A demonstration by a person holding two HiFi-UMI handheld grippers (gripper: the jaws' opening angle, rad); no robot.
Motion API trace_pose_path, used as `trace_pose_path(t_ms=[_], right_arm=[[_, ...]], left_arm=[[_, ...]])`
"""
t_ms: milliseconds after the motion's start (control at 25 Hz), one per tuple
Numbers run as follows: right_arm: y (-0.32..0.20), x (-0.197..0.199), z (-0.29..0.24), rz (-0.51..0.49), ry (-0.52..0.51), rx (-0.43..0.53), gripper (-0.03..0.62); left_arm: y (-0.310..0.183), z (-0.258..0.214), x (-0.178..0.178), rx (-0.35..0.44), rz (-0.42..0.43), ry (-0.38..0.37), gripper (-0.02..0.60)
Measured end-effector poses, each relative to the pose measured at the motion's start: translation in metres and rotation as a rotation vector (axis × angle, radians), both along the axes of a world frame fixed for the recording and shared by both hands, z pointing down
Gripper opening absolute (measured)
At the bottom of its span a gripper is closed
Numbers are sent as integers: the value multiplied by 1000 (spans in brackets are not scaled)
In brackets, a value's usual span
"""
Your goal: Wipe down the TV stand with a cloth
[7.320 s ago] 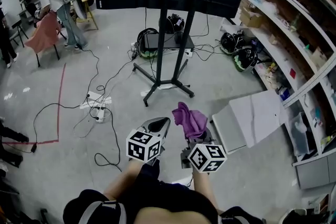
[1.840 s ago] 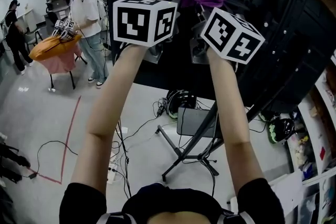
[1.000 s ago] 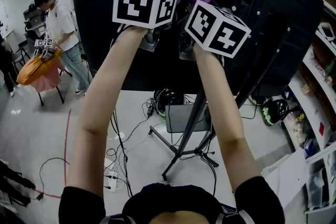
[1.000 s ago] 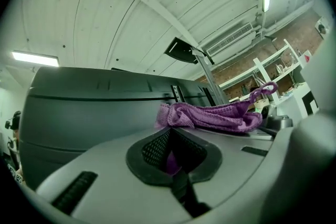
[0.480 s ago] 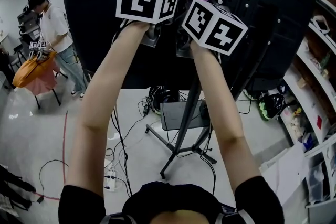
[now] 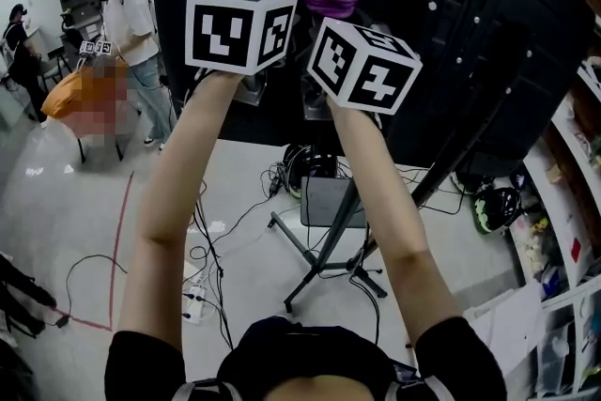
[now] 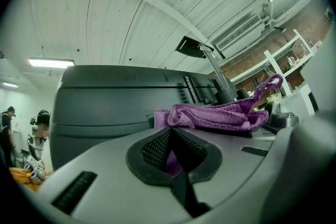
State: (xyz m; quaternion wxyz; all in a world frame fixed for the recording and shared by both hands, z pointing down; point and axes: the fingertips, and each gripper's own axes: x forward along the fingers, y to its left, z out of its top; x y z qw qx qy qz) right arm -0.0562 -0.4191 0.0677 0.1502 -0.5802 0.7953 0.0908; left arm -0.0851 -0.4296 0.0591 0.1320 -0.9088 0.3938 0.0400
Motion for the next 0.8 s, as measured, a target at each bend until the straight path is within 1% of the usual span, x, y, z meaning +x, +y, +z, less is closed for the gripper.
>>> trace_pose_path(t_ms=[160,280,360,480,600,800], right_arm=[[-13,-30,21,-53,19,-47,64],[-20,-38,31,-58,41,-66,64],[-23,-35,32,-42,53,-63,64],[-24,-26,32,-28,58,-59,64],[-25,-15,31,-37,37,-62,64],[-19,10,32,0,6,-50,64]], left_arm=[[-12,22,-29,-44,-53,6,6],[-21,36,-35,-82,-51,12,6],[-23,39,-32,-94,-50,16,6],[-24,40,-22,-91,-41,6,6],[-23,39,-11,-80,-33,-8,6],[-16,40,14,-66,11,-39,6]])
